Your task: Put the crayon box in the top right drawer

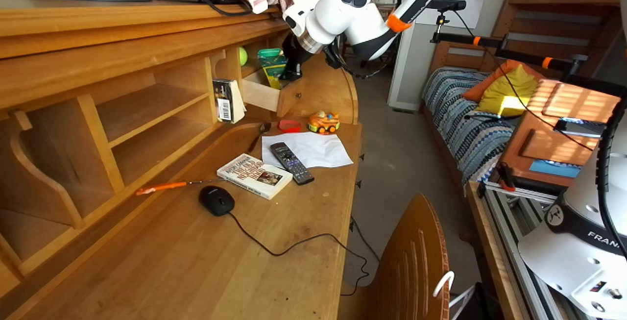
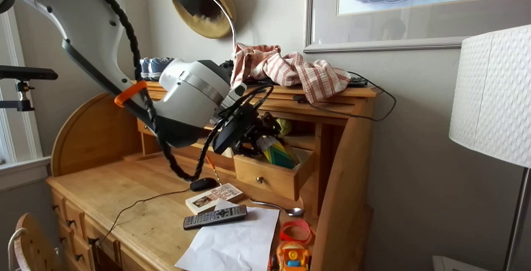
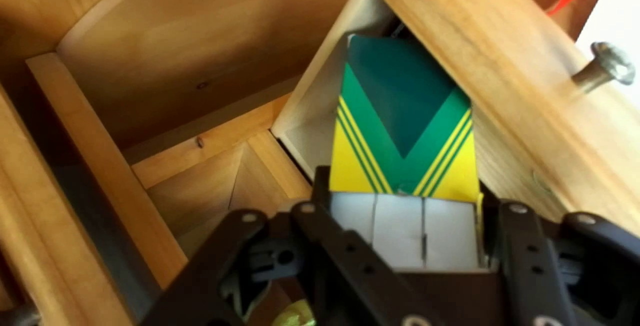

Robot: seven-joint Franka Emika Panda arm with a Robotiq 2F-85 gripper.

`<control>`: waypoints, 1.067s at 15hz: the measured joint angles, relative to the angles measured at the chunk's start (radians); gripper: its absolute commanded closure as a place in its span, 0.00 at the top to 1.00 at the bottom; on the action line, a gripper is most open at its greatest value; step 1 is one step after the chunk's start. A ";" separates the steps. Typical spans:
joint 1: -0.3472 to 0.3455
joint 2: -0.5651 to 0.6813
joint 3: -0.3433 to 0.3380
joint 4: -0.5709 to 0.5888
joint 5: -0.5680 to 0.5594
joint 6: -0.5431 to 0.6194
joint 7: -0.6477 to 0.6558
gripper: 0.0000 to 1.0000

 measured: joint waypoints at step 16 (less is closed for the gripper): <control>0.023 -0.024 -0.003 0.001 -0.013 -0.100 -0.085 0.35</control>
